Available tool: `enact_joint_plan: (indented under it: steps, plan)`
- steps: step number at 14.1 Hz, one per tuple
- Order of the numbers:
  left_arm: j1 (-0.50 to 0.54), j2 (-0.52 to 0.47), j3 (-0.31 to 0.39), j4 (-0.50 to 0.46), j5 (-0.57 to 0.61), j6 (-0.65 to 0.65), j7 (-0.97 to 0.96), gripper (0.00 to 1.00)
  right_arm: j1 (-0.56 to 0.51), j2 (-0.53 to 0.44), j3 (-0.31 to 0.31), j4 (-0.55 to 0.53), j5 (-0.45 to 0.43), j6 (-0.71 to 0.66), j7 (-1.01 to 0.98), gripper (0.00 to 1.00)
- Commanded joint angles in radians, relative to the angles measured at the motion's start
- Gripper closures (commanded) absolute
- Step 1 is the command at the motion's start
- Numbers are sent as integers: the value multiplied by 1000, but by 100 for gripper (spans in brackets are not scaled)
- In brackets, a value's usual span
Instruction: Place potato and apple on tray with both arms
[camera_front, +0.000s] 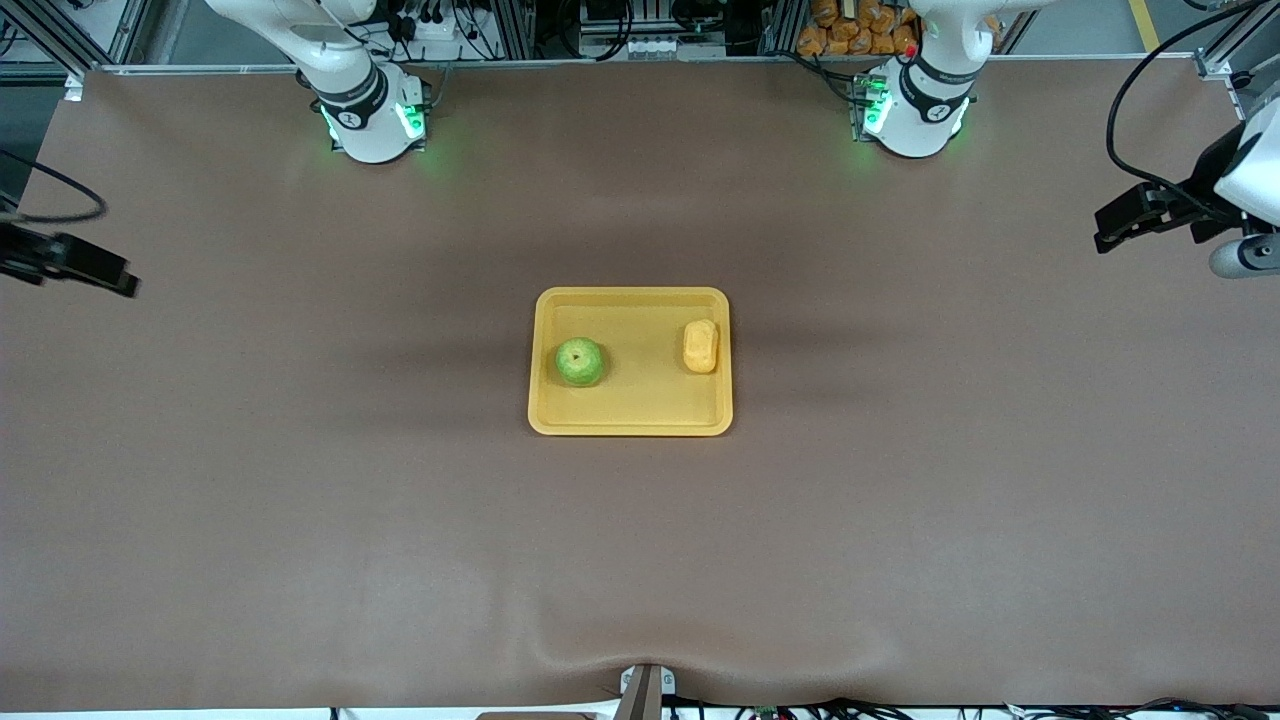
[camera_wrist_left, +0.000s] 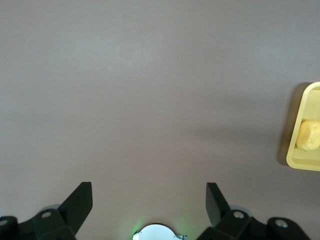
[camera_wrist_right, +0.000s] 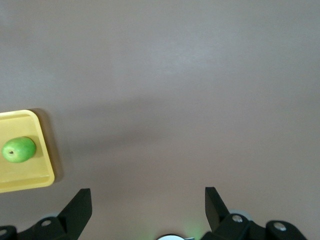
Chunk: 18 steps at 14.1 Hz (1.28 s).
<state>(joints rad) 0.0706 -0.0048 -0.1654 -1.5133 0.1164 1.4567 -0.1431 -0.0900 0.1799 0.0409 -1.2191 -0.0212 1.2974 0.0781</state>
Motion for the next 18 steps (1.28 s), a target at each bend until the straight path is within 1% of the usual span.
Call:
enact_joint_plan:
  steps: [1,5,7,8,10,11,12,13,14,18]
  plan:
    - [-60,-63,73,-62,-33,-6,16,0,-20,-84,22,-81,-14,-15,-29,0]
    - [-112,-107,115,-116,-54,-1,14,0,2,-229,30,-267,-2,29,-27,0]
    - [-129,-116,115,-125,-54,-5,14,0,15,-284,30,-353,-2,80,-27,0]
    - [-129,-125,115,-133,-55,-6,13,0,22,-301,30,-376,-2,88,-27,0]
    - [-129,-119,113,-133,-57,-4,10,0,36,-297,30,-369,-8,85,-27,0]
    - [-126,-119,112,-133,-63,-4,11,0,52,-289,31,-334,-15,82,-24,0]
    - [-126,-122,109,-137,-64,-5,13,0,59,-268,30,-271,-22,62,-27,0]
    - [-124,-124,107,-139,-66,-6,16,0,59,-251,28,-228,-19,19,-26,0]
    - [-124,-126,106,-140,-66,-6,16,0,56,-241,28,-208,-17,4,-27,0]
    - [-129,-126,101,-139,-80,-5,16,0,58,-240,25,-215,-20,3,-35,0]
